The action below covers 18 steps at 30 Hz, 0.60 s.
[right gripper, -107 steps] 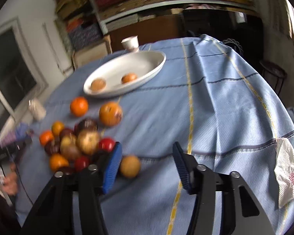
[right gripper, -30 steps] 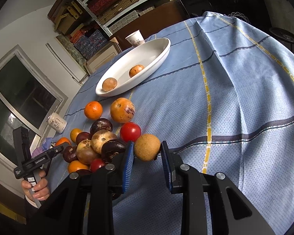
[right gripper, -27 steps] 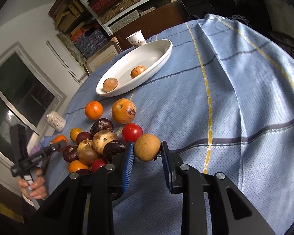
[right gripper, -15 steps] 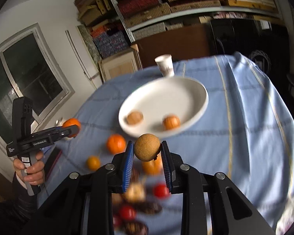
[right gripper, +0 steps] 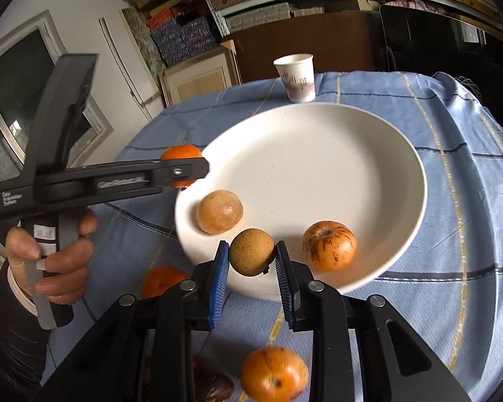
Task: Organize fruits
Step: 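Place the brown fruit and orange on the white plate, opening both tools, then grasp a large yellow-orange fruit with the right tool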
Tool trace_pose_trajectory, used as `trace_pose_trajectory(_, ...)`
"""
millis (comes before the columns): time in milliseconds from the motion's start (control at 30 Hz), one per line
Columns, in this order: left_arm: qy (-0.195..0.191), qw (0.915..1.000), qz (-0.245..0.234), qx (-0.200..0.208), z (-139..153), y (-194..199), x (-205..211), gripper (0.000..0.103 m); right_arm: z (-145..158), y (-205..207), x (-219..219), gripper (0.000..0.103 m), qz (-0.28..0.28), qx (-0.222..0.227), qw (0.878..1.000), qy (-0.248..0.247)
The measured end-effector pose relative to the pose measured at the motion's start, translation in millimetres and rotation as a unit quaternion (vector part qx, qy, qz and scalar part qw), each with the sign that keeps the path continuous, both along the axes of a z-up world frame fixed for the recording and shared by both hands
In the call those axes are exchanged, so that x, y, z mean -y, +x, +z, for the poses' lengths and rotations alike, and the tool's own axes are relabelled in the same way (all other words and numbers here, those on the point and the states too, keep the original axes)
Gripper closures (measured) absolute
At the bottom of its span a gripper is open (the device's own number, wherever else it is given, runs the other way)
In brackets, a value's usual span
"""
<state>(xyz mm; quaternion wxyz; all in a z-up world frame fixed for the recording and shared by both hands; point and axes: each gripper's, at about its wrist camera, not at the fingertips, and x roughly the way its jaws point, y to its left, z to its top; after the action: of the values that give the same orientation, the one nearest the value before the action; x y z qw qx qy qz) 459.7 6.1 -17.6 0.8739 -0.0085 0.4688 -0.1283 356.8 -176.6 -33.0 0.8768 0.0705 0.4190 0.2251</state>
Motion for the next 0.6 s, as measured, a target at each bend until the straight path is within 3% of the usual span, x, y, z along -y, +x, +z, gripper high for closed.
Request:
trace_pose_trajectory(167,0.007,0.9998,0.004,-0.016,-13,13,3,0.057,-4,5,-6,0.073,0.008,-0.004,1.0,-0.01)
trace_pose_trajectory(233,0.001,0.9999,0.004,-0.015,-11,13,3,0.04,-1,6,-6,0.062,0.006,-0.001,1.0,-0.01)
trace_pose_trajectory(333,0.002,0.9998,0.014,0.013,7,-1,0,0.028,8,-1,-1,0.062,0.001,0.008,1.0,-0.005)
trace_pose_trajectory(400,0.005,0.9991,0.011,0.04,25,-20,-4,0.023,18,-9,7,0.062,-0.005,0.019,1.0,0.005)
trace_pose_trajectory(467,0.01,0.9976,0.021,0.066,41,-46,-12,0.011,26,-21,20,0.058,-0.018,0.033,0.999,0.017)
trace_pose_trajectory(600,-0.003,0.9948,0.047,0.09,48,-104,-33,0.007,22,-45,45,0.045,-0.053,0.039,0.997,0.027)
